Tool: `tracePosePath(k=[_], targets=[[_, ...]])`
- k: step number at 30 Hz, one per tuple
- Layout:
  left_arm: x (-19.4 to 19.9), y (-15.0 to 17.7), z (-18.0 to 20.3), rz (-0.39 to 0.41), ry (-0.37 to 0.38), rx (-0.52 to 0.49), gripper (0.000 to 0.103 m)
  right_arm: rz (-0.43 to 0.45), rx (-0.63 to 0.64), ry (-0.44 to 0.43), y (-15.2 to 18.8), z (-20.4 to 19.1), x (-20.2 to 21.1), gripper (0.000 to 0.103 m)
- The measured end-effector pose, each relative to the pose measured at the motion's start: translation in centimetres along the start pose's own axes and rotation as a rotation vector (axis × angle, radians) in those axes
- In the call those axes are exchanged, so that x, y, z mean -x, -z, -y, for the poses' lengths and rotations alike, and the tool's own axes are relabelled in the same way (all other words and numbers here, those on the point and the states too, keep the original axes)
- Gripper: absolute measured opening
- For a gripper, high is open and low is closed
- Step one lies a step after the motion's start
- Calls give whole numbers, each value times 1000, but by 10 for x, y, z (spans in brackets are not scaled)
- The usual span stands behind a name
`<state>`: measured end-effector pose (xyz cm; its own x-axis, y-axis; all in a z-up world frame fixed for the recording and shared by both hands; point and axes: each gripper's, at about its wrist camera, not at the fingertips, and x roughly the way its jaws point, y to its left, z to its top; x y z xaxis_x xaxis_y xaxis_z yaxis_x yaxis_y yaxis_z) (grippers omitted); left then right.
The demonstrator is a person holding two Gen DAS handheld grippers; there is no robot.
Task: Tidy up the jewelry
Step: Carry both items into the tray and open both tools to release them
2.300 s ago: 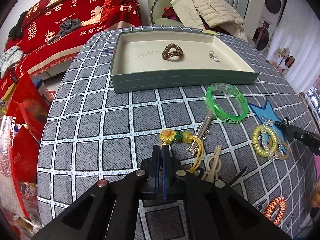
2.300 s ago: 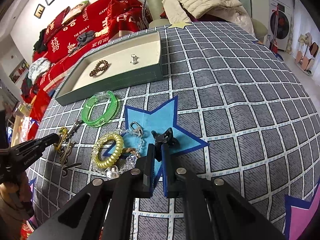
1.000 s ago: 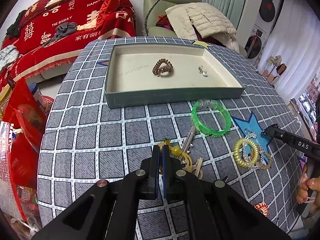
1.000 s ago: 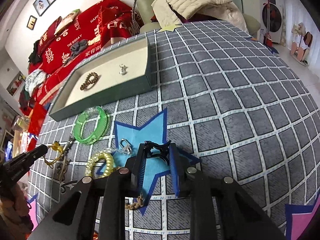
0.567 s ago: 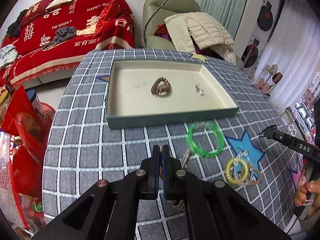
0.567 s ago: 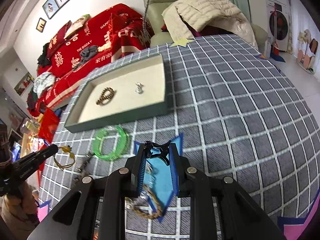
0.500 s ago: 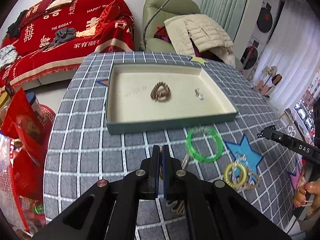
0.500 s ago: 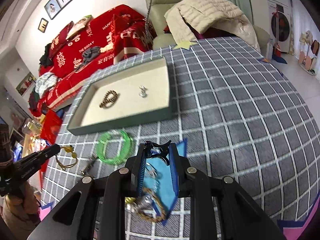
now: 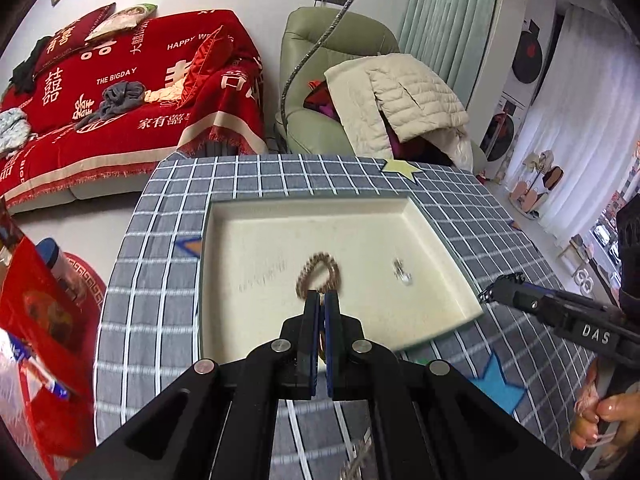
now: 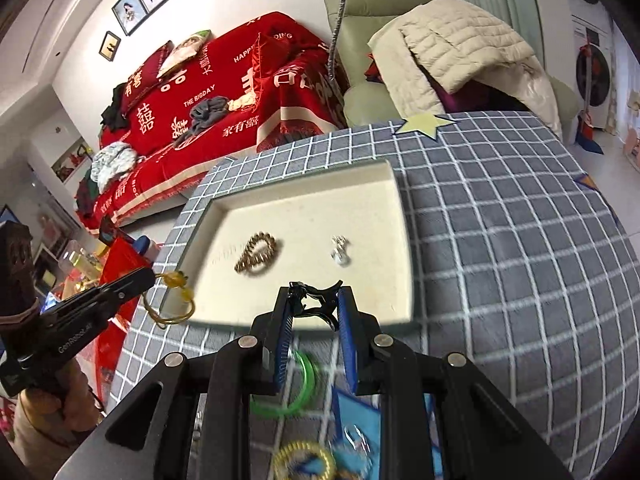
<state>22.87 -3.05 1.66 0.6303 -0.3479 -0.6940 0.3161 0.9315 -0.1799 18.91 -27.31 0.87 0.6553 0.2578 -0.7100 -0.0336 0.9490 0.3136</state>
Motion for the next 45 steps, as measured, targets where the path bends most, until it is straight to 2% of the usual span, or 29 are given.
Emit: tracePosePath(k=[4,13,24,27,30,32,34,38,43,45], targets=[[-28,-10,-5,-33,-18,4,23,-25,6,-2,-12,-4,-25,24],[-84,-6,-21,-123,-87,15,23,-102,-12,21,-22,3,-86,24],[-114,8,-14,-166,-217,-69,23,-130,-7,79,-21,9,-117,25],[-115,9,-10,-153,-242,-87,23,-124,12,92,-21,5,-118,26],[-115,9,-7,-158,-260,-101,24,-149,15,99,-19,5,-123,34],[-114,9,-6,-161,-266,-105,24,-140,11,91,-18,5,-121,55],[-114,9,-5,-167,-270,-105,23,-137,8,68,-17,4,-119,62],[-112,9,-4,-164,-267,-100,24,-113,-2,52,-18,1,-108,71],[-103,8,-2,-135,-258,-95,24,-85,-28,28,-19,2,-91,74],[-98,8,-1,-123,-246,-87,24,-78,-43,18,-18,1,-84,81]])
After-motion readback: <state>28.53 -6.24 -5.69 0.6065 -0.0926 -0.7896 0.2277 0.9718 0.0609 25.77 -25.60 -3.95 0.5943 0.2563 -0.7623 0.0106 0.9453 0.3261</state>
